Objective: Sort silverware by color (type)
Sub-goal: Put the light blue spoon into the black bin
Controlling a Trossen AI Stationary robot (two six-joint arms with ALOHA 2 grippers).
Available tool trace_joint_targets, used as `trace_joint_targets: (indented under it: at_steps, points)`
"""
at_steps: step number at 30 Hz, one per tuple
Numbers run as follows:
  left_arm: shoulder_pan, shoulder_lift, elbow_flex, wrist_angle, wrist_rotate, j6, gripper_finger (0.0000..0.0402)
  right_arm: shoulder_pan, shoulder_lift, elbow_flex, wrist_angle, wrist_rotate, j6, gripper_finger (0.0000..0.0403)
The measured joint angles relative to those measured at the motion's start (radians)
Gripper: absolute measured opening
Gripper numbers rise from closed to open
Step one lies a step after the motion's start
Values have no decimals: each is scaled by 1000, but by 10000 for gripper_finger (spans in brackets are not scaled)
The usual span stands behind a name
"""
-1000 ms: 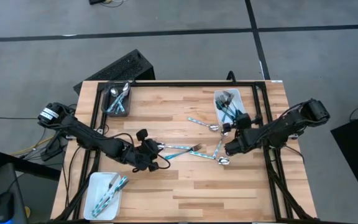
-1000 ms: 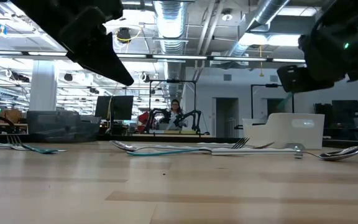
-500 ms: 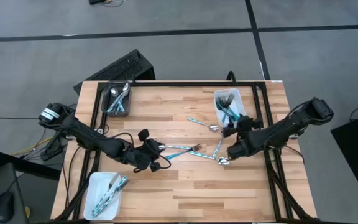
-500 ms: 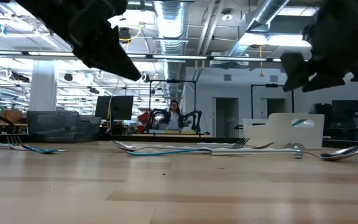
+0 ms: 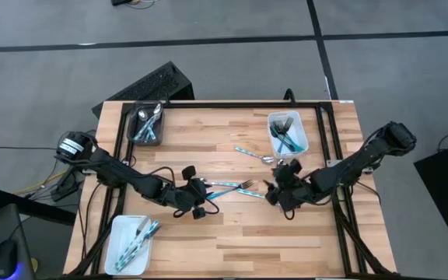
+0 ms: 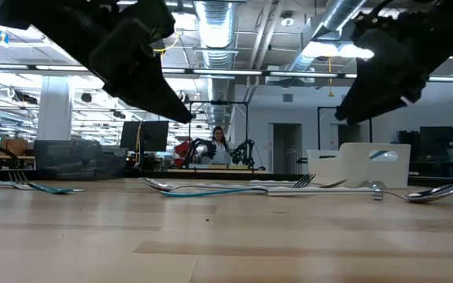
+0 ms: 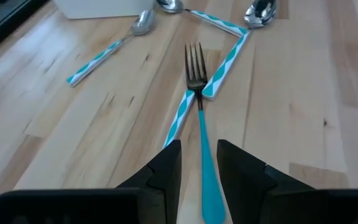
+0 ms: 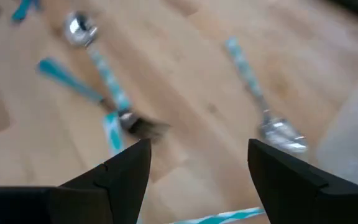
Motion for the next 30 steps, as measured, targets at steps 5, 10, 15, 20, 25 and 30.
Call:
trace_joint_targets:
  at_steps: [5, 10, 15, 20, 25, 30]
  points:
    - [-16, -122, 4, 3, -30, 53, 91, -12, 19, 0, 62, -71, -19, 290]
    - [-51, -342, -34, 14, -141, 185, 91, -12, 19, 0, 80, -68, -36, 290]
    - [-74, -525, -218, 264, -109, 289, 91, -12, 19, 0, 79, -68, -63, 290]
    - [-81, -634, -468, 636, -23, 346, 91, -23, 19, 0, 86, -68, -63, 290]
    - [-79, -737, -611, 779, -44, 360, 91, -79, 19, 0, 65, -120, -2, 290]
    - [-79, -839, -637, 698, -64, 390, 91, -172, 19, 0, -42, -331, 127, 290]
